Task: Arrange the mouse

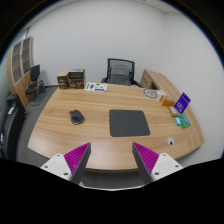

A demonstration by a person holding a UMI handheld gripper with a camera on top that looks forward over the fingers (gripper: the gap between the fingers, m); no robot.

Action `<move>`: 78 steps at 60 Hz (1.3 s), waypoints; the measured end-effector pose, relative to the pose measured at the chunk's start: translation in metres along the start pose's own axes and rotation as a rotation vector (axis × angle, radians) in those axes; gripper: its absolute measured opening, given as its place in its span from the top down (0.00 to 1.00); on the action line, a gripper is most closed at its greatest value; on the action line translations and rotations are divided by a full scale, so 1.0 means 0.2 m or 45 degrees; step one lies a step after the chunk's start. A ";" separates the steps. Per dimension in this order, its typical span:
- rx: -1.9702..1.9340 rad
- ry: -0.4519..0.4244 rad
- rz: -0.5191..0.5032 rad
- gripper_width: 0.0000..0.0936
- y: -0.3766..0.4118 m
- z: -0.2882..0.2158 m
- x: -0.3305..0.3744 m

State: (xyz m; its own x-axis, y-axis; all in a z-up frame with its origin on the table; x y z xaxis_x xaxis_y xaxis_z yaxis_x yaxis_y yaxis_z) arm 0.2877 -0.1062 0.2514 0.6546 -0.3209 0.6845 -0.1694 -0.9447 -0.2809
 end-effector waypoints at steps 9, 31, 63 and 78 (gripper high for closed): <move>0.029 0.003 -0.031 0.08 0.09 0.01 -0.05; 0.036 -0.020 -0.102 0.08 0.45 -0.03 -0.22; 0.026 -0.068 -0.109 0.08 1.05 -0.13 -0.59; 0.059 -0.106 -0.082 0.08 1.24 -0.18 -0.85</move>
State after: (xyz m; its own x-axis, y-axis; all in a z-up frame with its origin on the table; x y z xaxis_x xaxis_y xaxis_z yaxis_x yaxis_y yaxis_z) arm 0.1088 -0.2882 0.0896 0.7224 -0.2512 0.6442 -0.0919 -0.9583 -0.2706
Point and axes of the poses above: the point between the fingertips, and its own axes, seen from behind it with the camera up: y to the left, z down, x backward, against the way the camera looks, the point moved 4 cm from there along x, backward, against the way the camera looks, and after that the axes turned 14 degrees about z, right-handed, at the moved point
